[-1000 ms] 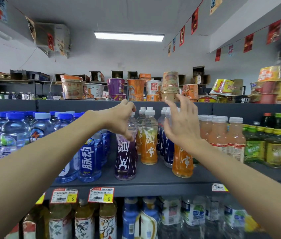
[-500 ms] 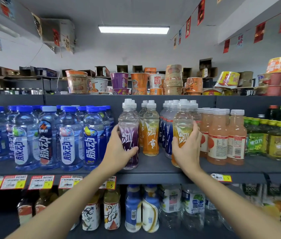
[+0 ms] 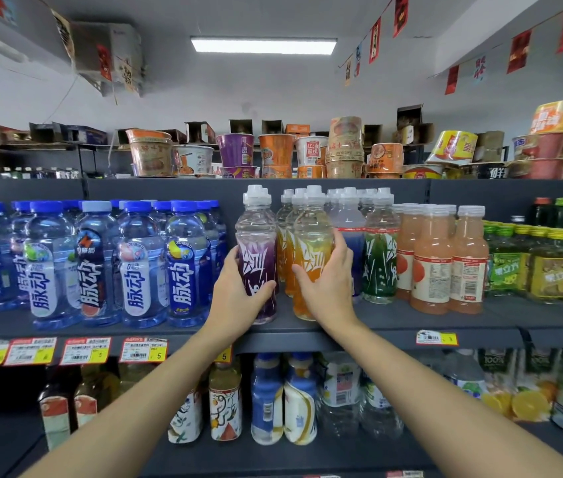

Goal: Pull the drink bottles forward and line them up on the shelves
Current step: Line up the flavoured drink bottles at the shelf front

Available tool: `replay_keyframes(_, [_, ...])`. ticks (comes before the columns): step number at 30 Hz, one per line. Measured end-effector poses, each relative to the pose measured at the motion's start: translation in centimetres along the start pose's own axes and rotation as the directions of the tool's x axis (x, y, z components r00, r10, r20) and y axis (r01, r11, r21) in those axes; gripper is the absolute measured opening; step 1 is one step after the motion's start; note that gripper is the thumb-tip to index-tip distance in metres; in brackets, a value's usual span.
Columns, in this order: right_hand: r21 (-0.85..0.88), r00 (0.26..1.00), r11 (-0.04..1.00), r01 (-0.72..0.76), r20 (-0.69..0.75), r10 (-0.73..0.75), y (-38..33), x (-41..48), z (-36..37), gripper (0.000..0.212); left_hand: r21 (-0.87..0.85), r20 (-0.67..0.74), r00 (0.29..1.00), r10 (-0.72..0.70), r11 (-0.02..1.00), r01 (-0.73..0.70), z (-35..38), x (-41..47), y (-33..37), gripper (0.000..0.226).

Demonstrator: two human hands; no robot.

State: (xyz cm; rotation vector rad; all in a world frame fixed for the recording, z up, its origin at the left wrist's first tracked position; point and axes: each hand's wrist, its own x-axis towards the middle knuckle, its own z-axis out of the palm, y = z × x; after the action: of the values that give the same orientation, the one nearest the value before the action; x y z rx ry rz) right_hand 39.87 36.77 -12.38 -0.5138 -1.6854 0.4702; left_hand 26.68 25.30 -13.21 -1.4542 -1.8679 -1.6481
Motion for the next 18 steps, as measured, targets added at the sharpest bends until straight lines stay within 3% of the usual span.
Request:
replay_keyframes(4, [-0.072,0.982,0.993,-0.099,0.152,0.109,1.3,-0.7,-1.3,0.103,0.046,0.033,0.999,-0.016,0.999,0.014,-0.2,-0.9,-0.4,0.077])
replay_keyframes(9, [-0.150,0.896,0.983,-0.104,0.416,0.158,2.9,-1.5,-2.3,0.080,0.068,0.079,0.997,0.003,0.998,-0.008,-0.5,-1.4,-0.6,0.066])
replay_keyframes(18, [-0.060,0.758,0.993,-0.102,0.641,0.117,3.8,-0.6,-4.0,0.099,0.064,0.289,0.957,-0.030,0.998,0.012,-1.6,-1.5,-2.0,0.093])
